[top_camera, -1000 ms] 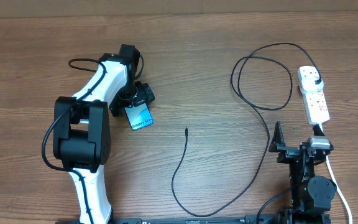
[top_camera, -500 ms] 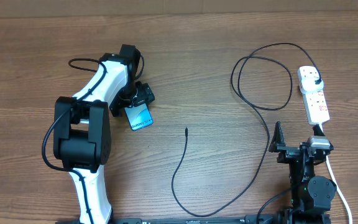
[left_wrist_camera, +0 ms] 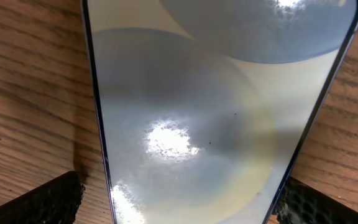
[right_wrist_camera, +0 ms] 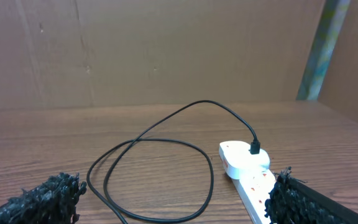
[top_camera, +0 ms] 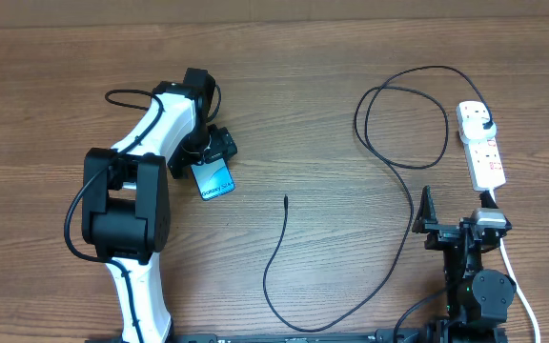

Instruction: Plug charger to phone and switch on socket

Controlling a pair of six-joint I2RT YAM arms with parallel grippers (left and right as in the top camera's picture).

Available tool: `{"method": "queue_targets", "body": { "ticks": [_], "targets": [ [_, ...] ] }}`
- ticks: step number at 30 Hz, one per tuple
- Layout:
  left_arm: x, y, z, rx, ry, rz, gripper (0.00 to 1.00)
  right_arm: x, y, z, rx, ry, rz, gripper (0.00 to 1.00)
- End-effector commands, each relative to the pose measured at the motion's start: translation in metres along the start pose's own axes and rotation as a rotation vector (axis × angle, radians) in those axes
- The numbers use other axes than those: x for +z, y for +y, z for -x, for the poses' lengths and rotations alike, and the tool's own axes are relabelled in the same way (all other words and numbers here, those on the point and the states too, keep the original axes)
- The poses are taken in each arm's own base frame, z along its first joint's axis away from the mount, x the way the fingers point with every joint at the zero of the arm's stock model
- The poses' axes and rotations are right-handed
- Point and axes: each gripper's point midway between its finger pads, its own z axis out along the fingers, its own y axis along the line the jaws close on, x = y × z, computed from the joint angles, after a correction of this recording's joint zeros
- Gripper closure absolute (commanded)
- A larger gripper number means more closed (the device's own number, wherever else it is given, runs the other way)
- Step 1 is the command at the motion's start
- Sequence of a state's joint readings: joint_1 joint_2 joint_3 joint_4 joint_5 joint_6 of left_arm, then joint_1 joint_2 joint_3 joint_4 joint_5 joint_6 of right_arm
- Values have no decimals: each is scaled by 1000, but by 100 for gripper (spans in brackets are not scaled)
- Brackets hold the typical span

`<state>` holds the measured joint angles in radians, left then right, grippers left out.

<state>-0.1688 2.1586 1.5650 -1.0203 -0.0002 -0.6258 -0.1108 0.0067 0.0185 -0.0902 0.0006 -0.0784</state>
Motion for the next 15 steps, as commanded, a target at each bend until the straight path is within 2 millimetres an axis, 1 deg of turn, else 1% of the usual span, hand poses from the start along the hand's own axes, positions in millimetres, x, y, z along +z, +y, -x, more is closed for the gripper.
{"method": "queue_targets", "body": {
  "ticks": [1,15],
  "targets": [
    [18,11,-1,21,13,72,0,1,0,-3,-2,2,-2,0],
    [18,11,-1,59,16,72,0,1,0,-3,-2,2,-2,0]
  ]
}}
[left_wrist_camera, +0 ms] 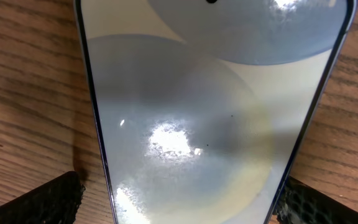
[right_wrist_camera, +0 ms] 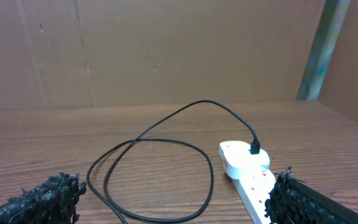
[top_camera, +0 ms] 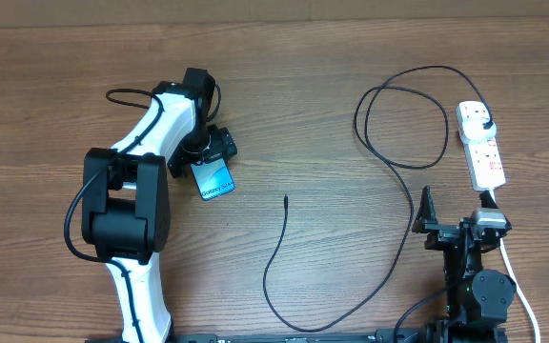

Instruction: Plug charger to phone and switch on socket

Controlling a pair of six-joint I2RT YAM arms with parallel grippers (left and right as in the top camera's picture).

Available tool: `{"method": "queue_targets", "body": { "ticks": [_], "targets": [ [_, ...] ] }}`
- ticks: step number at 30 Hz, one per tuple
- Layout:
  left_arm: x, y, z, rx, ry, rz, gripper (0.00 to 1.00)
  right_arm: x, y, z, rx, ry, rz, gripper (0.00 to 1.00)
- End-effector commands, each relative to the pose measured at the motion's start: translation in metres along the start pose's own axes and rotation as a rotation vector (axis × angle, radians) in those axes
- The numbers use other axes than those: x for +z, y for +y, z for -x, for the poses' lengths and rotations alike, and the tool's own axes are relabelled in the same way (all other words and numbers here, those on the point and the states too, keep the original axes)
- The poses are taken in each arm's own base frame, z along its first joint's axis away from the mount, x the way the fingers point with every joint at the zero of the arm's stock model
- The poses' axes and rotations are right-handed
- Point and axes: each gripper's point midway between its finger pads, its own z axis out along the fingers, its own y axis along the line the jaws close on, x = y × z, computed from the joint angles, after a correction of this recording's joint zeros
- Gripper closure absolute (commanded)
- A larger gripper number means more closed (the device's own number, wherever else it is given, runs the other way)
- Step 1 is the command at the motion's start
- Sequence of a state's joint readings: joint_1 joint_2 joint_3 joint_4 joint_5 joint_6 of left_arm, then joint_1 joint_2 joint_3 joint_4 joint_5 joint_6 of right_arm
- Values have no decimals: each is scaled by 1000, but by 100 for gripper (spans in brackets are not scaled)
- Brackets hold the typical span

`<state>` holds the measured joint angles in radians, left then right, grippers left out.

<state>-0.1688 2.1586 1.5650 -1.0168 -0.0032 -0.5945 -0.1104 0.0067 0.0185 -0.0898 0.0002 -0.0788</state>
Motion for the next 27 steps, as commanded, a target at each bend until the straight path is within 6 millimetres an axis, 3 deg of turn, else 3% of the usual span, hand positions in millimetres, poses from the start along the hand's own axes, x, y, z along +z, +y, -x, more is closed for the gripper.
{"method": "queue_targets", "body": {
  "ticks": [1,27],
  "targets": [
    [18,11,-3,30,21,69,0,1,0,-3,-1,2,-2,0],
    [19,6,-1,49,18,47,0,1,0,-3,-1,2,-2,0]
  ]
}}
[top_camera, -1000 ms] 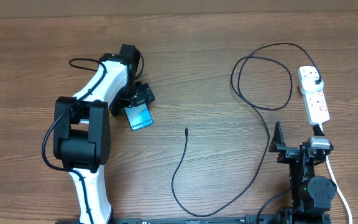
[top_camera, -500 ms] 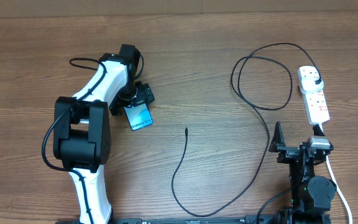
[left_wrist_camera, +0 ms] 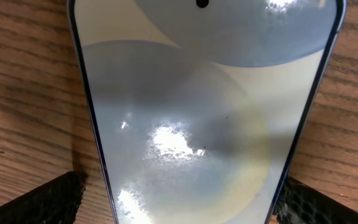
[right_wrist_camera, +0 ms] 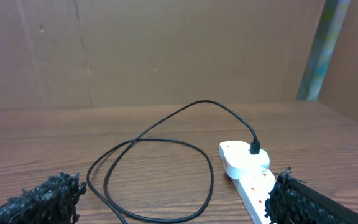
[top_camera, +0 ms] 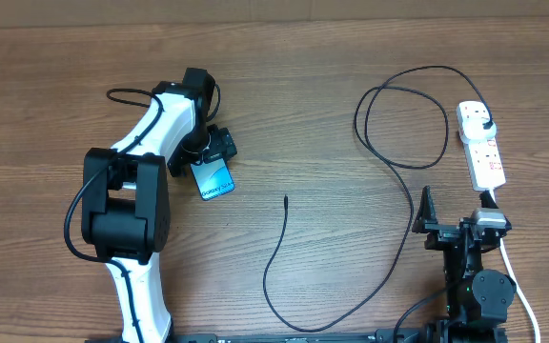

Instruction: Plug charger to phone and switch on socket

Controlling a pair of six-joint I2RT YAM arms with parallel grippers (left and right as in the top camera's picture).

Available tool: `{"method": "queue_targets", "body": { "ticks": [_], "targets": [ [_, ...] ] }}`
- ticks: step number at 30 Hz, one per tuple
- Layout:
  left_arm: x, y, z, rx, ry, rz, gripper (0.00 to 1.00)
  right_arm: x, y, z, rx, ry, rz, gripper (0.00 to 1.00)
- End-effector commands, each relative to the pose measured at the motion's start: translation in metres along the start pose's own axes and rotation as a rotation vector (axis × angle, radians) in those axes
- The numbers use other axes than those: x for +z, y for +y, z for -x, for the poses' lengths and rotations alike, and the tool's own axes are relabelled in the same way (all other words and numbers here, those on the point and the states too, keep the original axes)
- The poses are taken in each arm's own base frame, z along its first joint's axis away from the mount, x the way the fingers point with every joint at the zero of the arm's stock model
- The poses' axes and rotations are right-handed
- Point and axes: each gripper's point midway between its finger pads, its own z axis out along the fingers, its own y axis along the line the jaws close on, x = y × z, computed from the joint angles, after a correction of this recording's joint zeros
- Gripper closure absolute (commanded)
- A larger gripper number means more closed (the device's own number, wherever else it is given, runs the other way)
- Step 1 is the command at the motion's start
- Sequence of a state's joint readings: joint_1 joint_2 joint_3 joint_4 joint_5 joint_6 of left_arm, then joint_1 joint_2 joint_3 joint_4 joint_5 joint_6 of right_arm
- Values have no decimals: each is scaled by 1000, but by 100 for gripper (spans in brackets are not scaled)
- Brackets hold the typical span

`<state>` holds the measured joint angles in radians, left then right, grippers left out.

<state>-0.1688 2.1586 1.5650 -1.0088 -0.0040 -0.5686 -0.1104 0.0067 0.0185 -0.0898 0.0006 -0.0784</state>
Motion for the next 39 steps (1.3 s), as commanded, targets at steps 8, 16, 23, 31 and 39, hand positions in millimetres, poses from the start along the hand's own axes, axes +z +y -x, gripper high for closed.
{"method": "queue_targets", "body": {
  "ticks": [8,16,23,31,39],
  "targets": [
    [19,5,-2,36,25,39,0,1,0,-3,-2,2,-2,0],
    [19,1,-4,42,37,17,0,1,0,-3,-1,2,-2,0],
    [19,0,-3,53,33,10,0,1,0,-3,-2,2,-2,0],
    [19,-1,-3,57,32,5,0,1,0,-3,-1,2,-2,0],
    [19,-1,-3,57,31,4,0,1,0,-3,-1,2,-2,0]
  ]
}}
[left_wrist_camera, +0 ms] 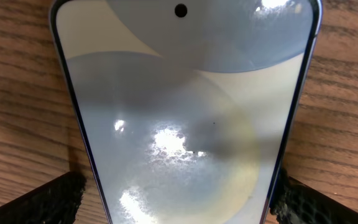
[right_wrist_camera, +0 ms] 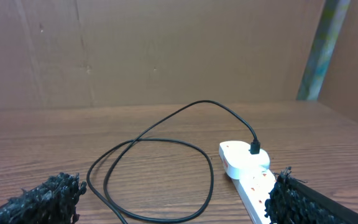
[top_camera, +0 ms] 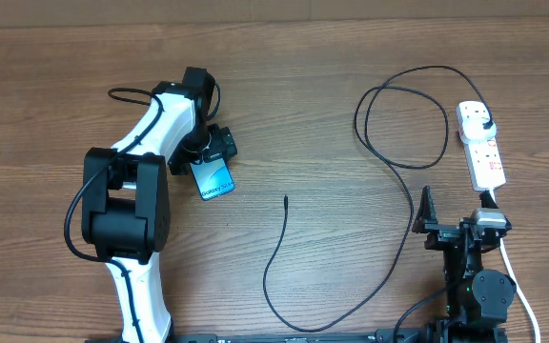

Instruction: Plug charger to phone and switch on socket

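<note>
A phone (top_camera: 214, 179) lies flat on the wooden table (top_camera: 303, 86), screen up, at the left. In the left wrist view the phone (left_wrist_camera: 185, 112) fills the frame, its camera hole near the top. My left gripper (left_wrist_camera: 179, 199) is open and straddles the phone's near end, with wood showing beside its left finger. The black charger cable (top_camera: 389, 152) loops from a white adapter (top_camera: 473, 116) in a white power strip (top_camera: 480, 143), and its loose plug end (top_camera: 285, 198) lies mid-table. My right gripper (right_wrist_camera: 176, 199) is open and empty, short of the strip (right_wrist_camera: 253, 186).
A cardboard wall (right_wrist_camera: 166, 50) stands behind the table. The cable's long loop (top_camera: 332, 305) runs along the front of the table between the two arms. The strip's white lead (top_camera: 518, 286) trails to the front right beside the right arm.
In the left wrist view the phone has slid lower in the frame, showing more of its top edge and the whole camera hole. The overhead view and the right arm look unchanged.
My left gripper stood open over the phone at every moment. The wrist view first showed only the screen, then the camera hole at the top edge, then ever more of the phone's top. The cable, strip and right arm stayed put.
</note>
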Controlling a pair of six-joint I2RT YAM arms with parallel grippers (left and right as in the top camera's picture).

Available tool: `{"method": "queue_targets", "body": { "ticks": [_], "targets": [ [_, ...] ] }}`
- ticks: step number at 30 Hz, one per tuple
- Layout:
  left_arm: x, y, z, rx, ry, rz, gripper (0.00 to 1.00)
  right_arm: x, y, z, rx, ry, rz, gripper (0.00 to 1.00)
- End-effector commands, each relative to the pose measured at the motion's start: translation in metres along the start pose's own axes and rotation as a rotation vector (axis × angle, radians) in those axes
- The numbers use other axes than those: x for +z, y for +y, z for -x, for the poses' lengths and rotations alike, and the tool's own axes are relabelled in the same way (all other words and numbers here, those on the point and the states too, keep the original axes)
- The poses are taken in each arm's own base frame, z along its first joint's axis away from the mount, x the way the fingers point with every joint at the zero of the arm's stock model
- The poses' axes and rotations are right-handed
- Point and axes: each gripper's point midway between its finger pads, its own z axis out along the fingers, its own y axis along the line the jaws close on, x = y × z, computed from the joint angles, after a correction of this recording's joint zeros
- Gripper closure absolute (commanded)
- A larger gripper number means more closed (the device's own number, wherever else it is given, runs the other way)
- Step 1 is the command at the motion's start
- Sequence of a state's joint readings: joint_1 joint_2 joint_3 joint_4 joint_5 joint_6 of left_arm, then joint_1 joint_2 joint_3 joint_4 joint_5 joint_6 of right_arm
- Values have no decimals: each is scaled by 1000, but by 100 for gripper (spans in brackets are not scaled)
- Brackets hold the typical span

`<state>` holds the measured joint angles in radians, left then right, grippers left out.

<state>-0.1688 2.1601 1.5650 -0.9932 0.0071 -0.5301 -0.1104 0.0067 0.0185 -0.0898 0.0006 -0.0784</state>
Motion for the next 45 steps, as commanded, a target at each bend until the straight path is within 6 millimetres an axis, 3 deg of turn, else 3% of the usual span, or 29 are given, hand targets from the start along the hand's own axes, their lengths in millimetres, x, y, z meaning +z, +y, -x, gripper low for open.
{"method": "queue_targets", "body": {
  "ticks": [1,12,22,36,45],
  "targets": [
    [18,2,-5,18,38,20,0,1,0,-3,-2,2,-2,0],
    [20,4,-4,18,33,27,0,1,0,-3,-2,2,-2,0],
    [37,4,-11,18,82,34,0,1,0,-3,-2,3,-2,0],
    [37,3,-11,17,84,25,0,1,0,-3,-2,2,-2,0],
    [37,3,-12,17,85,26,12,1,0,-3,-1,2,-2,0]
  ]
}}
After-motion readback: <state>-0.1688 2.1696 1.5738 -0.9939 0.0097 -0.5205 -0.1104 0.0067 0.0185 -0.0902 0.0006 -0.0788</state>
